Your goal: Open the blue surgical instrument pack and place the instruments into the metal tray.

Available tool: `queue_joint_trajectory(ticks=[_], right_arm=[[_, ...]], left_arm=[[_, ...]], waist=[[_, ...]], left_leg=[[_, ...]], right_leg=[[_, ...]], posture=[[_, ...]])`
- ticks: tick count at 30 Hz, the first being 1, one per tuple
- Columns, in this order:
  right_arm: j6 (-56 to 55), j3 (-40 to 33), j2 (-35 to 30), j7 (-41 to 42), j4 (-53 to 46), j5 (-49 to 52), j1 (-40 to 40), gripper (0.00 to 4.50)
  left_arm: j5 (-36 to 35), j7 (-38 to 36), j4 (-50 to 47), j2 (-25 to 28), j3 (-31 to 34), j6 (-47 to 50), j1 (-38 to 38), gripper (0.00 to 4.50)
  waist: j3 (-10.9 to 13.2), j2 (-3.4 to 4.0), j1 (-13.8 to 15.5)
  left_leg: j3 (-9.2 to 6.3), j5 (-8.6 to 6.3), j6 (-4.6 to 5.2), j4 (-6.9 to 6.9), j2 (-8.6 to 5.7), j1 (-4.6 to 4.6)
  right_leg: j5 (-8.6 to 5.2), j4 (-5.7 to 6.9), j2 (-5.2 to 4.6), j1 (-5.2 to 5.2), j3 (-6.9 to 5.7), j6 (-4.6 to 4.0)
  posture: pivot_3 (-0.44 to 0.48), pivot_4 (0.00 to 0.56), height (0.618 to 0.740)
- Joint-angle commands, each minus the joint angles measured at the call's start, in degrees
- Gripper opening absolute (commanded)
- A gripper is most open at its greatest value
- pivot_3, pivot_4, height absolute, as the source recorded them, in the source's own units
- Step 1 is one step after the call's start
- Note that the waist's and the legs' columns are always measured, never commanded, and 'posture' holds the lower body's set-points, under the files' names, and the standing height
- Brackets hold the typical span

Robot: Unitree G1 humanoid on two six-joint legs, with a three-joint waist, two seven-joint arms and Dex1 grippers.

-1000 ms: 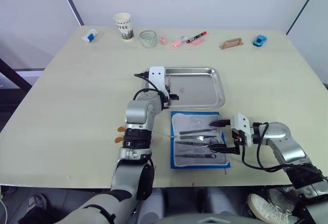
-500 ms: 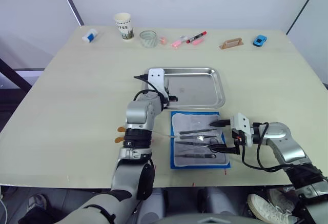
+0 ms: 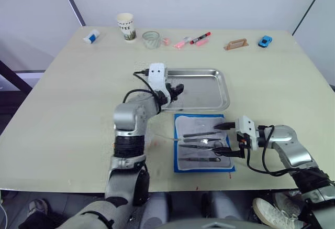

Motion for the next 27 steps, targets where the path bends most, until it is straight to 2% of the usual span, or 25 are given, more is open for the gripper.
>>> queue_joint_trajectory(ticks=[1, 5, 7, 9, 11, 14, 15, 18, 22, 27], right_arm=[[-1.3, 1.1, 1.2, 0.7, 5.4, -1.5, 1.1, 4.50], [-4.3, 0.2, 2.9, 2.3, 9.7, -0.8, 0.5, 4.50], [-5.4, -0.2, 3.5, 2.9, 10.8, -0.6, 0.5, 4.50], [-6.9, -0.4, 4.0, 3.1, 11.7, -0.9, 0.2, 4.50], [-7.9, -0.5, 4.4, 3.9, 13.0, -0.8, -0.4, 4.50], [-8.8, -0.4, 4.8, 5.9, 15.0, -0.5, -1.5, 4.50], [-9.0, -0.5, 4.9, 6.5, 15.5, -0.4, -1.8, 4.50], [-10.2, -0.8, 5.0, 8.3, 16.7, 0.1, -2.2, 4.50], [-11.0, -1.2, 5.2, 9.0, 17.7, 0.2, -2.3, 4.50], [-11.5, -1.2, 5.3, 8.3, 17.4, -0.4, -1.8, 4.50]], left_arm=[[-2.7, -9.8, -3.3, 5.1, -2.3, -6.4, 2.0, 2.89], [-9.1, -22.5, -3.8, 9.8, -1.4, -11.4, 5.7, 2.89], [-10.3, -26.4, -3.6, 11.1, -0.5, -16.0, 7.5, 2.89], [-10.3, -35.8, -2.4, 15.6, -2.1, -22.3, 9.8, 2.89], [-12.8, -44.5, -0.4, 19.2, -1.7, -24.3, 11.0, 2.89], [-14.4, -53.1, 2.2, 23.5, -2.1, -26.4, 11.8, 2.89], [-14.1, -55.9, 3.1, 25.2, -2.9, -27.5, 12.1, 3.42], [-11.6, -62.5, 3.9, 30.1, -6.1, -31.0, 13.5, 4.45], [-5.9, -63.2, 5.0, 32.1, -10.0, -37.9, 14.0, 4.45], [-0.4, -59.4, 2.4, 31.9, -15.7, -36.6, 12.1, 4.45]], waist=[[0.0, 0.00, -0.1], [0.0, 0.01, -0.2], [0.0, 0.01, -0.1], [0.0, 0.02, -0.1], [0.0, 0.00, -0.1], [0.0, 0.06, -0.4], [0.0, 0.04, -0.4], [0.0, 0.06, -0.1], [0.0, 0.04, 0.1], [0.0, 0.04, 0.2]], left_leg=[[0.01, 0.00, 0.00, -0.02, 0.00, 0.02], [0.04, -0.08, 0.14, -0.04, 0.01, 0.04], [0.03, -0.10, 0.17, -0.04, 0.02, 0.04], [0.04, -0.11, 0.19, -0.04, 0.03, 0.04], [0.03, -0.11, 0.19, -0.04, 0.03, 0.04], [0.08, -0.12, 0.21, -0.07, 0.03, 0.08], [0.07, -0.12, 0.21, -0.07, 0.03, 0.07], [0.09, -0.12, 0.22, -0.06, 0.03, 0.05], [0.10, -0.13, 0.23, -0.05, 0.03, 0.05], [0.10, -0.13, 0.24, -0.05, 0.03, 0.03]], right_leg=[[0.00, 0.00, 0.01, 0.00, 0.01, 0.00], [-0.01, -0.01, 0.00, 0.00, 0.02, -0.02], [-0.01, -0.01, -0.04, 0.01, -0.01, -0.02], [-0.01, -0.01, -0.06, 0.01, -0.03, -0.03], [-0.01, -0.01, -0.08, 0.01, -0.06, -0.04], [-0.04, -0.01, -0.06, 0.01, -0.05, -0.09], [-0.05, -0.01, -0.06, 0.01, -0.11, -0.11], [-0.06, -0.03, -0.08, 0.01, -0.11, -0.12], [-0.09, -0.03, -0.09, 0.01, -0.09, -0.17], [-0.08, -0.02, -0.09, 0.01, -0.09, -0.14]], posture=[[0.000, 0.150, 0.740], [0.000, 0.150, 0.740], [0.000, 0.150, 0.740], [0.000, 0.150, 0.740], [0.000, 0.150, 0.740], [0.000, 0.150, 0.740], [0.000, 0.150, 0.740], [0.000, 0.150, 0.740], [0.000, 0.150, 0.740], [0.000, 0.150, 0.740]])
